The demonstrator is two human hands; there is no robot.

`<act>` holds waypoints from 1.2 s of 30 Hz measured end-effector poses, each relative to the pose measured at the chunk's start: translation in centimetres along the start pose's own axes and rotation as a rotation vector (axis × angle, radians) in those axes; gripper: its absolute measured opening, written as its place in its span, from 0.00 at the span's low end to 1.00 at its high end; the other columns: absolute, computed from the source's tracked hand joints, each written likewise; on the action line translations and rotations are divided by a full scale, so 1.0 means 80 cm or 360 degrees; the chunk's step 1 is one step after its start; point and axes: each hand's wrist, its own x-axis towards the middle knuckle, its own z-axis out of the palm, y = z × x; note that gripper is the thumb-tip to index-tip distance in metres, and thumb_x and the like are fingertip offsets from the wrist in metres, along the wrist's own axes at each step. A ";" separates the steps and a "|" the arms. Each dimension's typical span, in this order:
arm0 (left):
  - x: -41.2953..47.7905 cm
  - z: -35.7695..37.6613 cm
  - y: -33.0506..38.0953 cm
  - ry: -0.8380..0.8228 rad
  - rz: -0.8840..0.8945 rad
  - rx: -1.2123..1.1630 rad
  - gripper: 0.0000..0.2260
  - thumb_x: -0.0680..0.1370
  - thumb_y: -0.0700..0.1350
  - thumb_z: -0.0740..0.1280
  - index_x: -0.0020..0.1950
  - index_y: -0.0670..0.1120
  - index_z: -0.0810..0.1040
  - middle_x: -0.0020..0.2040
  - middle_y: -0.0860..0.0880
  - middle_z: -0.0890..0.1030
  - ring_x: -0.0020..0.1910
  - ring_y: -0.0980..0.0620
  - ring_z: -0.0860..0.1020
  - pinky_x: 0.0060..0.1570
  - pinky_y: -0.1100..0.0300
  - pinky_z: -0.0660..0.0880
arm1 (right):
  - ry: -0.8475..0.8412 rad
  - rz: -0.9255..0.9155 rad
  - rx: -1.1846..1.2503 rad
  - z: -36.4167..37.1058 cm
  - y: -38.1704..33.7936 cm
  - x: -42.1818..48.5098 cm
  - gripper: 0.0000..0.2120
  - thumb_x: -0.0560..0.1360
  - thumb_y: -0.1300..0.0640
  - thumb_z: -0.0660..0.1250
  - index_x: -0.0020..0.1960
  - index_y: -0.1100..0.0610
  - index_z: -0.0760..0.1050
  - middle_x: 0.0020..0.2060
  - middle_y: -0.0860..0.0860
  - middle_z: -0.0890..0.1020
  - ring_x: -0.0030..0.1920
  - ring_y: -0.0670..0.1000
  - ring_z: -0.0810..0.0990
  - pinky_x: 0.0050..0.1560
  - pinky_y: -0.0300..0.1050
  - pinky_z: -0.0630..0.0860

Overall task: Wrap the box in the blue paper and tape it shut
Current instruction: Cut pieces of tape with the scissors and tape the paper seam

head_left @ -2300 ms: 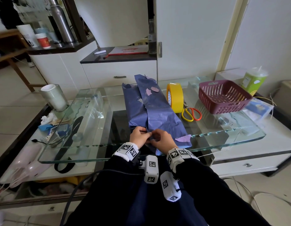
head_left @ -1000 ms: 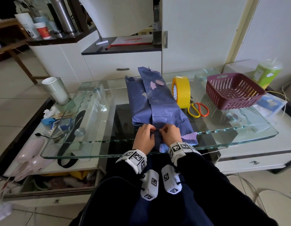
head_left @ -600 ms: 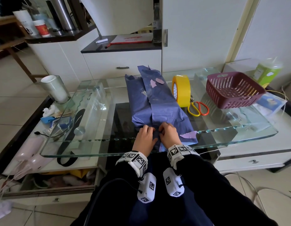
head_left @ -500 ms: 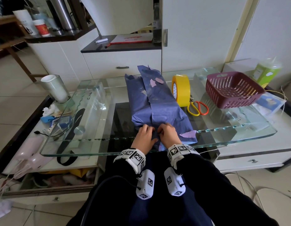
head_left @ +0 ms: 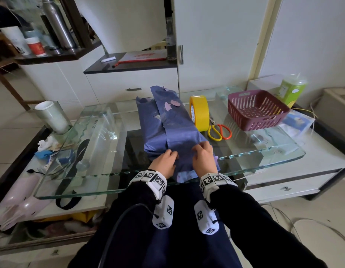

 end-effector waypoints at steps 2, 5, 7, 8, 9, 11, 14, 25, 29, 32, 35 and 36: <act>0.000 -0.005 -0.006 -0.0008 -0.0028 0.0037 0.15 0.78 0.39 0.61 0.65 0.44 0.66 0.63 0.43 0.69 0.60 0.42 0.74 0.54 0.47 0.72 | 0.0131 -0.0003 -0.0049 0.003 -0.003 0.001 0.13 0.71 0.71 0.61 0.54 0.68 0.77 0.56 0.64 0.74 0.57 0.65 0.72 0.58 0.56 0.68; -0.002 -0.009 -0.009 -0.0058 -0.0058 0.0128 0.24 0.78 0.41 0.61 0.73 0.51 0.59 0.65 0.42 0.68 0.60 0.39 0.75 0.54 0.46 0.73 | 0.0113 0.0157 -0.0186 0.001 -0.007 0.001 0.19 0.71 0.68 0.62 0.61 0.64 0.72 0.59 0.62 0.72 0.58 0.65 0.71 0.57 0.55 0.67; -0.002 -0.008 -0.011 -0.0080 -0.0076 0.0173 0.28 0.79 0.43 0.60 0.76 0.57 0.54 0.64 0.41 0.68 0.59 0.38 0.75 0.55 0.46 0.73 | 0.0016 0.0317 -0.0205 0.000 -0.007 0.003 0.21 0.72 0.64 0.61 0.65 0.63 0.67 0.62 0.61 0.70 0.61 0.63 0.70 0.59 0.54 0.66; -0.002 -0.008 -0.012 -0.0087 -0.0087 0.0191 0.29 0.79 0.44 0.60 0.76 0.59 0.51 0.64 0.41 0.67 0.59 0.38 0.75 0.56 0.46 0.73 | -0.0035 0.0379 -0.0165 -0.002 -0.006 0.004 0.20 0.73 0.63 0.61 0.65 0.63 0.65 0.62 0.61 0.70 0.62 0.63 0.70 0.60 0.54 0.66; -0.001 -0.008 -0.013 -0.0094 -0.0102 0.0208 0.30 0.79 0.45 0.59 0.76 0.60 0.50 0.64 0.41 0.67 0.59 0.38 0.75 0.56 0.46 0.73 | -0.0082 0.0423 -0.0093 -0.002 -0.006 0.007 0.19 0.74 0.62 0.61 0.64 0.63 0.65 0.61 0.61 0.72 0.63 0.63 0.70 0.60 0.54 0.67; 0.001 -0.008 -0.015 -0.0105 -0.0130 0.0223 0.30 0.79 0.46 0.59 0.76 0.61 0.48 0.64 0.41 0.66 0.59 0.39 0.75 0.57 0.47 0.73 | -0.0145 0.0496 0.0092 -0.004 -0.007 0.011 0.17 0.74 0.62 0.62 0.61 0.64 0.67 0.60 0.62 0.75 0.62 0.62 0.72 0.59 0.54 0.70; 0.002 -0.008 -0.017 -0.0110 -0.0162 0.0225 0.30 0.79 0.47 0.59 0.76 0.62 0.47 0.63 0.40 0.67 0.59 0.38 0.74 0.56 0.46 0.72 | -0.0160 0.0587 0.0298 -0.006 -0.012 0.012 0.16 0.72 0.63 0.63 0.59 0.63 0.69 0.57 0.61 0.77 0.60 0.61 0.74 0.57 0.53 0.72; -0.005 0.006 -0.016 -0.0135 -0.0169 0.0207 0.29 0.80 0.49 0.58 0.75 0.63 0.47 0.64 0.40 0.66 0.61 0.39 0.73 0.58 0.47 0.73 | -0.0163 0.0911 0.0569 -0.010 -0.018 0.025 0.19 0.76 0.48 0.64 0.55 0.64 0.75 0.54 0.61 0.80 0.58 0.61 0.77 0.53 0.47 0.71; 0.002 -0.005 -0.013 -0.0107 -0.0133 0.0209 0.28 0.80 0.48 0.57 0.75 0.63 0.48 0.65 0.39 0.66 0.60 0.39 0.73 0.57 0.47 0.73 | -0.0301 0.0993 0.0477 -0.022 -0.017 0.041 0.18 0.74 0.51 0.65 0.58 0.63 0.77 0.55 0.61 0.80 0.57 0.61 0.79 0.49 0.46 0.72; 0.005 -0.012 -0.013 -0.0087 -0.0117 0.0208 0.28 0.80 0.48 0.57 0.75 0.63 0.48 0.65 0.39 0.65 0.60 0.38 0.74 0.56 0.46 0.73 | -0.0296 0.0911 0.0368 -0.026 -0.022 0.048 0.15 0.74 0.55 0.65 0.57 0.62 0.77 0.54 0.61 0.81 0.56 0.61 0.79 0.51 0.47 0.74; 0.003 -0.015 -0.013 -0.0083 -0.0129 0.0228 0.29 0.79 0.48 0.57 0.75 0.63 0.47 0.64 0.39 0.66 0.60 0.38 0.74 0.56 0.46 0.73 | -0.0257 0.0789 0.0219 -0.022 -0.030 0.042 0.14 0.74 0.57 0.63 0.57 0.61 0.77 0.55 0.61 0.80 0.58 0.61 0.77 0.52 0.48 0.73; 0.001 -0.016 -0.014 -0.0088 -0.0132 0.0235 0.29 0.79 0.47 0.58 0.75 0.63 0.47 0.64 0.39 0.66 0.60 0.37 0.74 0.56 0.46 0.72 | -0.0253 0.0751 0.0196 -0.019 -0.031 0.039 0.13 0.74 0.57 0.63 0.57 0.60 0.77 0.55 0.61 0.79 0.58 0.61 0.77 0.53 0.49 0.73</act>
